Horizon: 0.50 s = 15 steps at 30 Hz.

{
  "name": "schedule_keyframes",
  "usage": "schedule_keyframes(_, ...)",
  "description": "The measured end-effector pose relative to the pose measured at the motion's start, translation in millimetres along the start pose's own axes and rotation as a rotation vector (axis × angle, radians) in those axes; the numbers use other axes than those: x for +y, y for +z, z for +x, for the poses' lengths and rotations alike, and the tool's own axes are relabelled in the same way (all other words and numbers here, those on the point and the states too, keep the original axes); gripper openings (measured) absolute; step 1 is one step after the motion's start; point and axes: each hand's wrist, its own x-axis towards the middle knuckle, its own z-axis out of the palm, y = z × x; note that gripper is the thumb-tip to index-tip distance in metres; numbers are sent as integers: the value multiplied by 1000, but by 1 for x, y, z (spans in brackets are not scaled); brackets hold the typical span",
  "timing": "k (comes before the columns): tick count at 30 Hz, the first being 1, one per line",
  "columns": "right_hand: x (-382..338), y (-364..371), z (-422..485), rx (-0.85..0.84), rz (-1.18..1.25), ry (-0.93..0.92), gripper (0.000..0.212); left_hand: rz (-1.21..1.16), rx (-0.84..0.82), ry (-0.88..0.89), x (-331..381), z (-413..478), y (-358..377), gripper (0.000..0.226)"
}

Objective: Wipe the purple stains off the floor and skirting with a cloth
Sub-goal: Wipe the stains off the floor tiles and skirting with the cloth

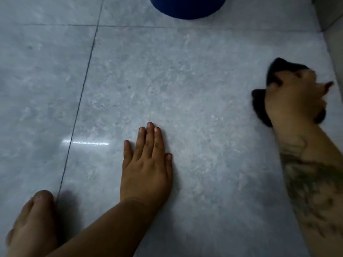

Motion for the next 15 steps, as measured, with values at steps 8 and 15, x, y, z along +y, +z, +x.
schedule_keyframes(8,-55,-1,-153,-115,126,-713,36,24,-22,6,0,0,-1,60)
schedule_keyframes(15,14,1,34,-101,4,-490,41,12,-3,17,-2,1,2,61)
